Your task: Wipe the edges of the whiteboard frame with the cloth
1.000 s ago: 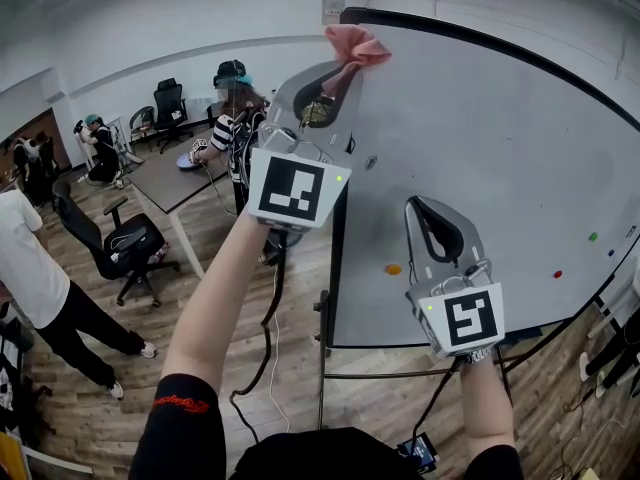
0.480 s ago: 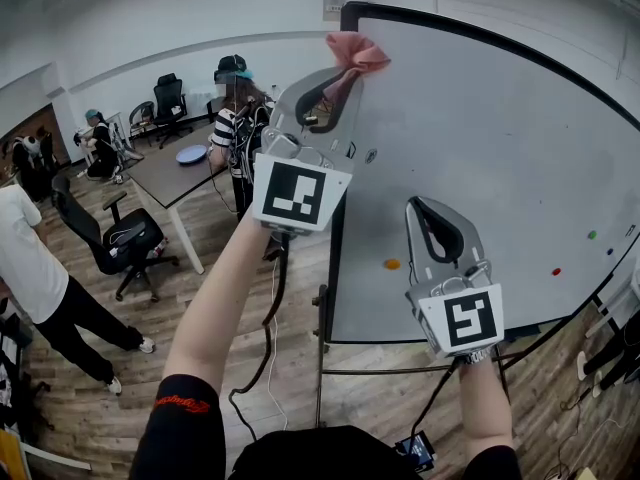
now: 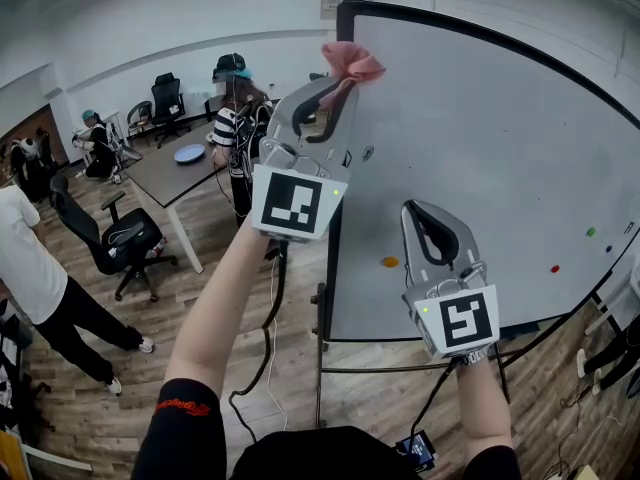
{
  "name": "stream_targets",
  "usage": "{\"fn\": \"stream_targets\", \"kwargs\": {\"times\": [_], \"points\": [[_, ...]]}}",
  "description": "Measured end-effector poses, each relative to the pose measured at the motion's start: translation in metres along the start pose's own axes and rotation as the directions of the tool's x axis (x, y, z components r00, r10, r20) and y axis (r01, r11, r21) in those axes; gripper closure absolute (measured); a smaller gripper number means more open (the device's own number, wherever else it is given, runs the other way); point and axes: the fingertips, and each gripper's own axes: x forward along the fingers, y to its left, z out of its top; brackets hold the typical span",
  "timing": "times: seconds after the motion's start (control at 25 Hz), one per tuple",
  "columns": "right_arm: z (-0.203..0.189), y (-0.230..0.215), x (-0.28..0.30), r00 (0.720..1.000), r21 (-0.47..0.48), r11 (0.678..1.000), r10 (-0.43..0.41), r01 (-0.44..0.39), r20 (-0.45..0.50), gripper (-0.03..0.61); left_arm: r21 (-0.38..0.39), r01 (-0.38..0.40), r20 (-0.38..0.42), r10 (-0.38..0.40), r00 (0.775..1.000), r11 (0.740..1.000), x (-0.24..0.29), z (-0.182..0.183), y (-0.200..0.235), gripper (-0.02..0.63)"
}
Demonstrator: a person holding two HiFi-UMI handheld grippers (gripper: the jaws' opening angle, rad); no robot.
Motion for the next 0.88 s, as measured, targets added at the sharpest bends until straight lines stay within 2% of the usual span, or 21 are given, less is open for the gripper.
{"fn": "stream_targets", "kwargs": {"times": [0.44, 0.88], "points": [[0.002, 0.005, -0.004, 1.000, 0.019, 1.000, 0.005, -0.005, 0.014, 0.577, -0.019, 0.000, -0.024, -0.001, 1.000, 1.000, -0.008, -0.005, -0.006, 0.592], [-0.004, 0.006, -0.008, 1.000, 0.014, 1.000, 0.007, -0.007, -0.011, 0.577, -0.033, 0.002, -0.050, -0.004, 0.999, 0.999, -0.016, -0.016, -0.013, 0.592]]}}
